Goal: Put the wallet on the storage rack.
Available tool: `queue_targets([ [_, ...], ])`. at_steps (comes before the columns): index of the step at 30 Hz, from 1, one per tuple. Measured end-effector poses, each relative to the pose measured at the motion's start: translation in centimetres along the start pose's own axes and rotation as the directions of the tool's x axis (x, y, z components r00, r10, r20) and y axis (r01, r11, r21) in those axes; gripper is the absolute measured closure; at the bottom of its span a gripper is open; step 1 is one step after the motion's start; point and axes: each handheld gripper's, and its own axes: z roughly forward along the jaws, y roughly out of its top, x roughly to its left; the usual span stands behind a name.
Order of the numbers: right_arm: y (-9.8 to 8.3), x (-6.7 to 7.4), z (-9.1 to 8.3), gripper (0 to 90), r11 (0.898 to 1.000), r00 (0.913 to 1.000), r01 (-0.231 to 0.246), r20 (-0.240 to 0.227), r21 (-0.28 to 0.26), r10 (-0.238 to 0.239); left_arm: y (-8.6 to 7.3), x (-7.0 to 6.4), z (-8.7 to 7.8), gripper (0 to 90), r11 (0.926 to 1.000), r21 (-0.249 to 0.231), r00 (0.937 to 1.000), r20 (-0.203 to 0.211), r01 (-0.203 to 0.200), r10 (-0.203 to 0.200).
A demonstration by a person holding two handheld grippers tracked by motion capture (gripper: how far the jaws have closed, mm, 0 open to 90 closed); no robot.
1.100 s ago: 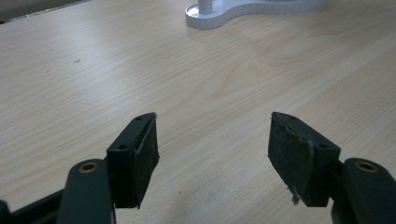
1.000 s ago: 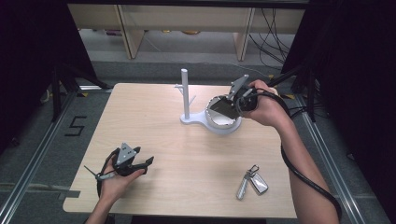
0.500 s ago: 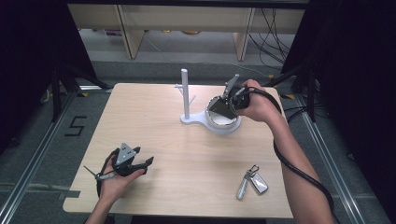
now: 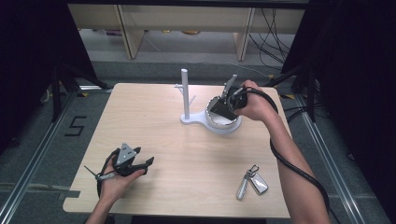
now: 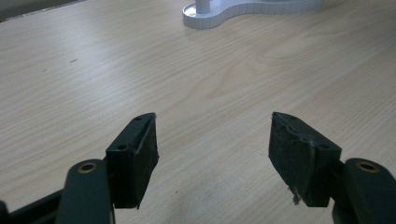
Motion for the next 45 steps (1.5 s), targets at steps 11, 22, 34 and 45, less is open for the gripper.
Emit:
queue_targets([
  [11, 0.2, -0.2, 0.9, 76.5, 1.0, 1.0, 0.001, -0.007, -0.011, -0.001, 0.0, 0.0, 0.0, 31.5, 1.0, -0.002, 1.0, 0.001, 0.001, -0.001],
  [22, 0.2, -0.2, 1.8, 76.4, 1.0, 0.9996, -0.015, -0.024, -0.016, 0.014, -0.1, 0.0, 0.1, 31.3, 1.0, 0.002, 1.0, 0.002, 0.005, -0.005],
  [34, 0.3, -0.1, 2.8, 75.0, 0.999, 0.9982, -0.044, -0.041, -0.032, 0.043, 0.0, 0.0, 0.1, 31.0, 0.9999, 0.003, 0.9999, 0.001, -0.01, 0.01],
  [45, 0.0, -0.8, 2.7, 63.9, 0.996, 0.9972, -0.065, 0.033, -0.057, 0.067, -0.1, 0.0, 0.2, 30.5, 0.9998, 0.006, 0.9998, 0.0, -0.018, 0.018],
])
